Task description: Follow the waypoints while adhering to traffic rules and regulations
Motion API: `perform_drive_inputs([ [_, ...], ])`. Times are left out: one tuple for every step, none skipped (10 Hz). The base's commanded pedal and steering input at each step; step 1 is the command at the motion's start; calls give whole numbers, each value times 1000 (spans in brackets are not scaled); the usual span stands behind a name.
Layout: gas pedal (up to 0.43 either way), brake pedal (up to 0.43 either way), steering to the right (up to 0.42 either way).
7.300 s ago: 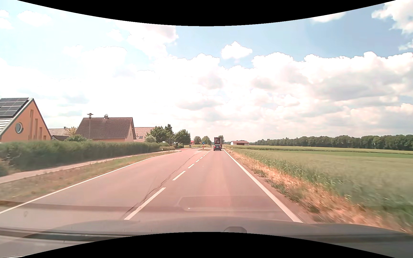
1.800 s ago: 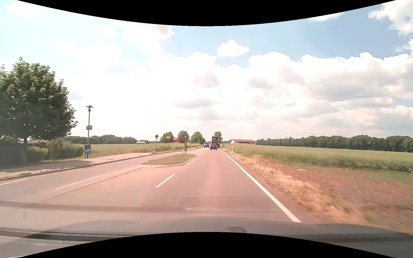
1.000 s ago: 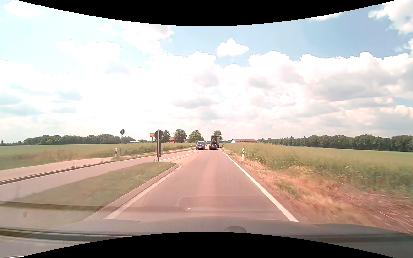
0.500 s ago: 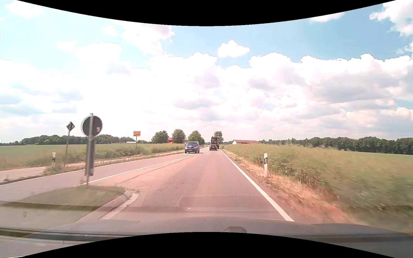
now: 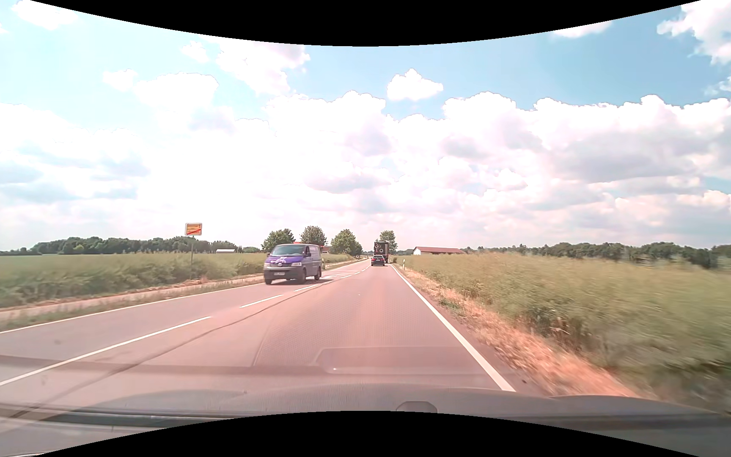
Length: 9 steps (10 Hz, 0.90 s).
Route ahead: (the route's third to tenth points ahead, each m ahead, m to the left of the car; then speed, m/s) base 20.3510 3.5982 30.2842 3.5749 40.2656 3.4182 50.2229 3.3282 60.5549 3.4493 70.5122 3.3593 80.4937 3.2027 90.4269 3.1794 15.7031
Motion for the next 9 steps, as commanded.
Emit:
perform_drive_inputs([
  [299,0,-2],
  [299,0,-2],
  [299,0,-2],
  [299,0,-2],
  [299,0,-2],
  [299,0,-2],
  [299,0,-2],
  [299,0,-2],
  [299,0,-2],
])
